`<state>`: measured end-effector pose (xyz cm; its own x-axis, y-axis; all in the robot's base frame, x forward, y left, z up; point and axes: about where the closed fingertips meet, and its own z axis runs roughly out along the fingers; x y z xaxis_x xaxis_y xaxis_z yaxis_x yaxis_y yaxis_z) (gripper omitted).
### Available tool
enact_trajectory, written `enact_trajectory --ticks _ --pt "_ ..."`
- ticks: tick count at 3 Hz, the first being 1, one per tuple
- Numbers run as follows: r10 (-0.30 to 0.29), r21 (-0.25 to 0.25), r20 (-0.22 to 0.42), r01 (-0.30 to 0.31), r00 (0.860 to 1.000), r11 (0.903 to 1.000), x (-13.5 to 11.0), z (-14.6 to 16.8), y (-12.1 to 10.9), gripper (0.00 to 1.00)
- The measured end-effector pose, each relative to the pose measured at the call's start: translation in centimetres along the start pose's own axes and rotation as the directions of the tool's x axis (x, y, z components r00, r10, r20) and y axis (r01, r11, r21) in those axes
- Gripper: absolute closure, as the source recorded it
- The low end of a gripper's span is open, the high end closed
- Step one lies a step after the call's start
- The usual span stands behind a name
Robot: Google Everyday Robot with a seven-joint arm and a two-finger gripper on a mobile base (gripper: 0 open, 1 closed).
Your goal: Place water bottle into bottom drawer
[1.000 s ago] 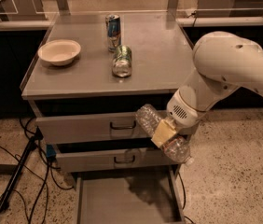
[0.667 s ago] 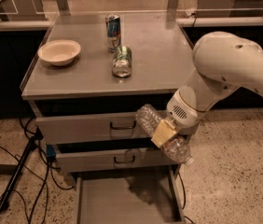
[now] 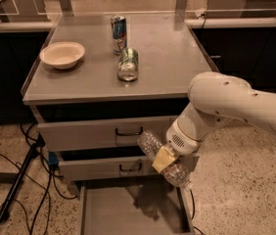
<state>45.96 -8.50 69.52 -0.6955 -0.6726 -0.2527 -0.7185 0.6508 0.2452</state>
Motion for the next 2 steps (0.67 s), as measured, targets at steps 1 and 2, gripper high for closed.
enact_trajectory --ticks 1,2 --pt "0.0 0.0 0.0 0.0 1.0 1.0 0.0 0.0 0.0 1.0" --pt "0.016 -0.029 -0.021 -0.017 1.0 0.9994 0.9 3.5 0.8 1.0"
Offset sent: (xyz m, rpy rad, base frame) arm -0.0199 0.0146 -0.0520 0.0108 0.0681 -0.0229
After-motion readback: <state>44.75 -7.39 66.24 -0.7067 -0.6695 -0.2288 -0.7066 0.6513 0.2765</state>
